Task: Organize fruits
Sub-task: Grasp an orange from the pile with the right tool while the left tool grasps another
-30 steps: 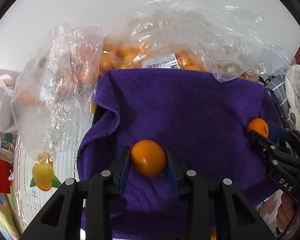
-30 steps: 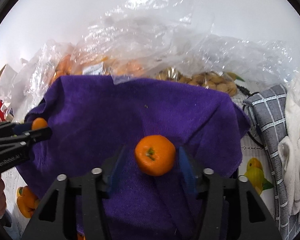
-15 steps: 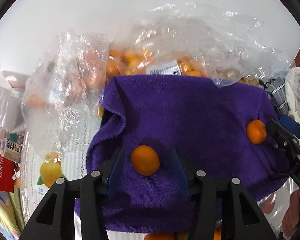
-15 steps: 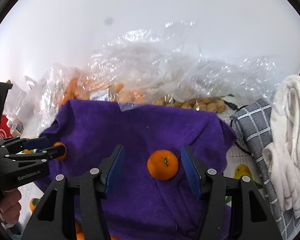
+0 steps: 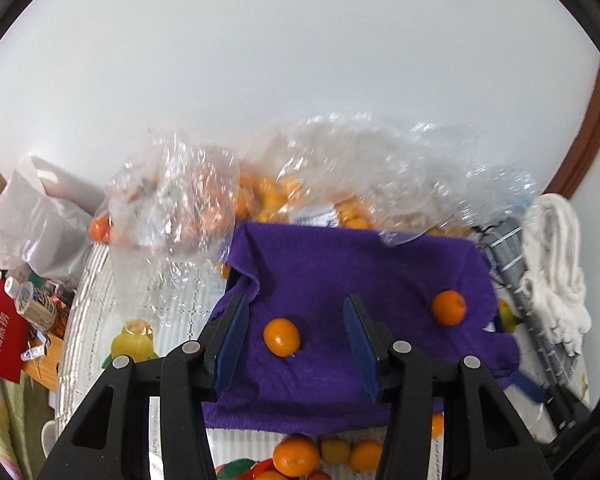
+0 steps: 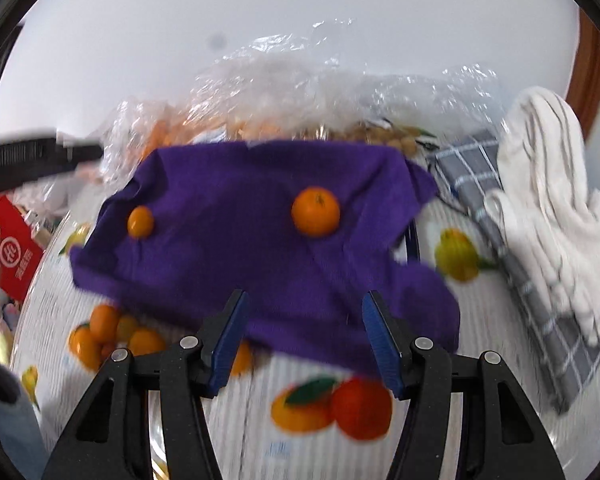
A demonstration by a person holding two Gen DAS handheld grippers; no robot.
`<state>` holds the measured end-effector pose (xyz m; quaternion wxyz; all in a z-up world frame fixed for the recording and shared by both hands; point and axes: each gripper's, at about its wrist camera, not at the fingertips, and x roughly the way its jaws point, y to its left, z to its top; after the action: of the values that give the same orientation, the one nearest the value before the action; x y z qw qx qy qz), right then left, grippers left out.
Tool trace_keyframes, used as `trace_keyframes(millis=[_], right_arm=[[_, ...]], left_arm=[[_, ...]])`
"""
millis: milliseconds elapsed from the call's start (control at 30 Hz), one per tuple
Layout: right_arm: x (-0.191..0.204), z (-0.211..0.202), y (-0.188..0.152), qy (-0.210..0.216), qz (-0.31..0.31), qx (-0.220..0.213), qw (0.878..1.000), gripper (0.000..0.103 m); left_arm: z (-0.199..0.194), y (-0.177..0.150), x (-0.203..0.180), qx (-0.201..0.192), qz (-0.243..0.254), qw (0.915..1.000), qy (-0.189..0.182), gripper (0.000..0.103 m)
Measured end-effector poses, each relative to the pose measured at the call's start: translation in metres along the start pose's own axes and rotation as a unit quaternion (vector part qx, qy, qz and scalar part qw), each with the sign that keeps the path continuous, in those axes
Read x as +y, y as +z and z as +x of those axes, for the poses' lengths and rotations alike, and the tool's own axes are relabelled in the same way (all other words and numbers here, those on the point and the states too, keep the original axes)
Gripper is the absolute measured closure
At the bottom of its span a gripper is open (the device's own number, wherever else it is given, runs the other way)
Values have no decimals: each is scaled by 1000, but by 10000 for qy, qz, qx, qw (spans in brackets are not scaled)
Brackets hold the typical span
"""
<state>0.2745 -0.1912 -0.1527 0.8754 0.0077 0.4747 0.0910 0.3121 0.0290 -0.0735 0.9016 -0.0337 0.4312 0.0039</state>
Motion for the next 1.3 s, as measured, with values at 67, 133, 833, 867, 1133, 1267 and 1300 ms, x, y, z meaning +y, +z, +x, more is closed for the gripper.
trace_keyframes(millis=[67,133,833,867,1133,1267,1300], right_arm=[[3,-7,-13,73,-16,-12,10000,44],[7,-12,-21,124,-41,-15,9999,45],[33,31,-25,584,111,242,9979,66],[31,34,-25,648,139,327,9973,67],[23,15,-40,591,1,85,9982,72],[11,0,-53,326,-210,-17,9992,72],[9,0,-55,311,-245,-1,9992,72]], left_arm=[[-16,-1,0,-131,75,9999,49,56],[-29,-8,0,-199,106,9997,101,56],[-17,-122,73,216,-127,9997,74,53],[-16,-125,75,239,-162,9996,18,53],[-10,-146,64,348,-177,9975,-590,53],[-5,-155,52,424,-113,9968,-664,53],[-4,-156,51,437,-142,9966,-685,53]])
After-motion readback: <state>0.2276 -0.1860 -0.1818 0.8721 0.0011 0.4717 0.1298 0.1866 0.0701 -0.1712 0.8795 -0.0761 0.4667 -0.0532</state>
